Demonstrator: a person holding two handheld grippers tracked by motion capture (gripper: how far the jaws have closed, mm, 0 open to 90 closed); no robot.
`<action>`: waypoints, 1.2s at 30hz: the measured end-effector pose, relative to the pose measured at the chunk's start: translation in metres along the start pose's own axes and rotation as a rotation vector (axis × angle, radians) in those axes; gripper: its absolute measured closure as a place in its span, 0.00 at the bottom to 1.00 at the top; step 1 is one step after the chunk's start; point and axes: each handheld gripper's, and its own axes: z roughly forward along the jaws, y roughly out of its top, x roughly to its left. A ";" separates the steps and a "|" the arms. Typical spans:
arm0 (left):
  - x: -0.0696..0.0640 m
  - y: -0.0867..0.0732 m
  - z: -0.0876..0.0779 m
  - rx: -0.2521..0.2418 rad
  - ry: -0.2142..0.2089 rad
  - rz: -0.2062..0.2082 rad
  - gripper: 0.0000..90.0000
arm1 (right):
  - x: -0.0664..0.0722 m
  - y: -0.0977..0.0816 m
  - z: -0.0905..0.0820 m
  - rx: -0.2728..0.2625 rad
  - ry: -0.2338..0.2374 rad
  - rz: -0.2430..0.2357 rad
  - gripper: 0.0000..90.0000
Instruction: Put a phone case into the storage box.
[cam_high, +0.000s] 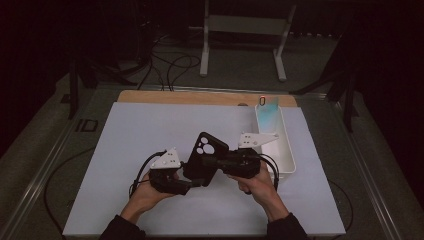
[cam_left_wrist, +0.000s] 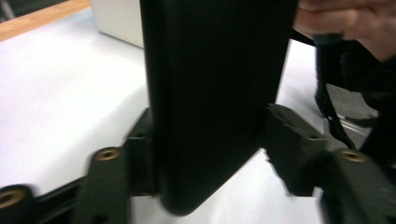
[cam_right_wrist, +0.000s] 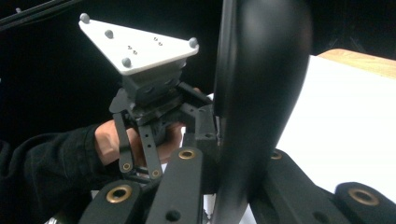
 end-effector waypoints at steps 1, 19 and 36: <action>0.001 0.000 -0.001 0.000 -0.013 -0.002 0.55 | -0.001 0.000 -0.001 0.004 -0.002 -0.006 0.95; 0.002 -0.002 0.000 -0.009 -0.009 -0.014 0.89 | -0.002 0.005 0.006 0.052 -0.113 -0.061 0.49; 0.004 -0.002 -0.005 -0.014 0.139 -0.028 0.90 | -0.008 0.004 -0.003 0.020 -0.269 0.044 0.12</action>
